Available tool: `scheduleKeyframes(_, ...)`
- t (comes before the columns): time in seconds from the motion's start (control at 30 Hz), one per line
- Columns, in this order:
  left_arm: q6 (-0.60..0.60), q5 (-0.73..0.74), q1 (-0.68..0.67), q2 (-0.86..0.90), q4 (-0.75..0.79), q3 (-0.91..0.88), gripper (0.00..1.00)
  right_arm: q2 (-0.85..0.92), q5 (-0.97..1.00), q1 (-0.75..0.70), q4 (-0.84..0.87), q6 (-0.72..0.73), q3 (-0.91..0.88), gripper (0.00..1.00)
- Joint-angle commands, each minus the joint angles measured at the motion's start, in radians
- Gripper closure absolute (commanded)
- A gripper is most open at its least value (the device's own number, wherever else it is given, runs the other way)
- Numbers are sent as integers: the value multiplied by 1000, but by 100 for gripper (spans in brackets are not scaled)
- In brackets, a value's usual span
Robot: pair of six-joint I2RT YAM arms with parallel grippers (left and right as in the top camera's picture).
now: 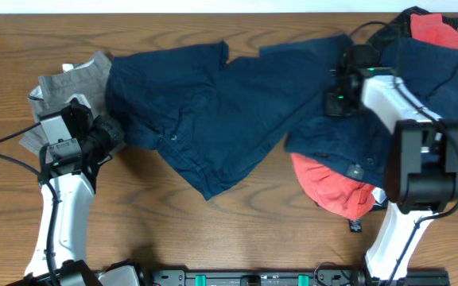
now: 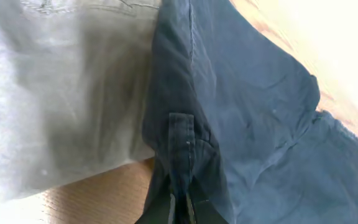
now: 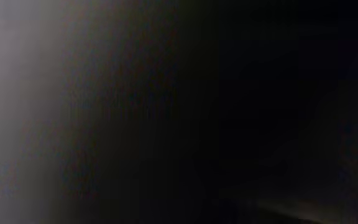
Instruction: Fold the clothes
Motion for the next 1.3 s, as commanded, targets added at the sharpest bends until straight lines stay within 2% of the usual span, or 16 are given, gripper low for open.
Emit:
scheduleKeyframes(0.0, 34, -6, -6, 0, -3, 8, 94, 79, 343, -177, -68, 108, -52, 97)
scheduleKeyframes(0.13, 34, -5, -6, 0, -4, 8, 94, 63, 343, -339, -120, 180, -51, 97)
scheduleKeyframes(0.4, 34, -5, -6, 0, -7, 8, 94, -77, 385, -558, -107, 186, -51, 92)
scheduleKeyframes(0.53, 34, -5, -7, 0, -20, 8, 94, -164, 190, -600, -63, 114, -51, 90)
scheduleKeyframes(0.67, 34, -5, -7, 0, -52, 8, 94, -224, -53, -576, -63, -19, -51, 87)
scheduleKeyframes(0.8, 34, -5, -7, 0, -66, 8, 94, -304, -326, -494, -85, -177, -51, 75)
scheduleKeyframes(0.9, 34, -5, -7, 0, -67, 8, 94, -347, -369, -397, -91, -205, -51, 61)
scheduleKeyframes(1.03, 69, -5, -7, 0, -80, 8, 94, -341, -361, -266, -135, -216, -51, 59)
scheduleKeyframes(1.07, 116, -5, -7, 0, -90, 8, 83, -336, -358, -229, -150, -216, -51, 59)
scheduleKeyframes(1.1, 164, -11, -5, -1, -98, 8, 64, -333, -351, -206, -156, -216, -51, 59)
scheduleKeyframes(1.13, 195, -43, -1, -4, -106, 8, 52, -333, -334, -177, -162, -208, -51, 58)
scheduleKeyframes(1.23, 197, -145, 13, -13, -105, 8, 13, -333, -280, -109, -172, -180, -51, 58)
scheduleKeyframes(1.27, 208, -178, 17, -14, -101, 8, 10, -333, -267, -92, -176, -181, -51, 57)
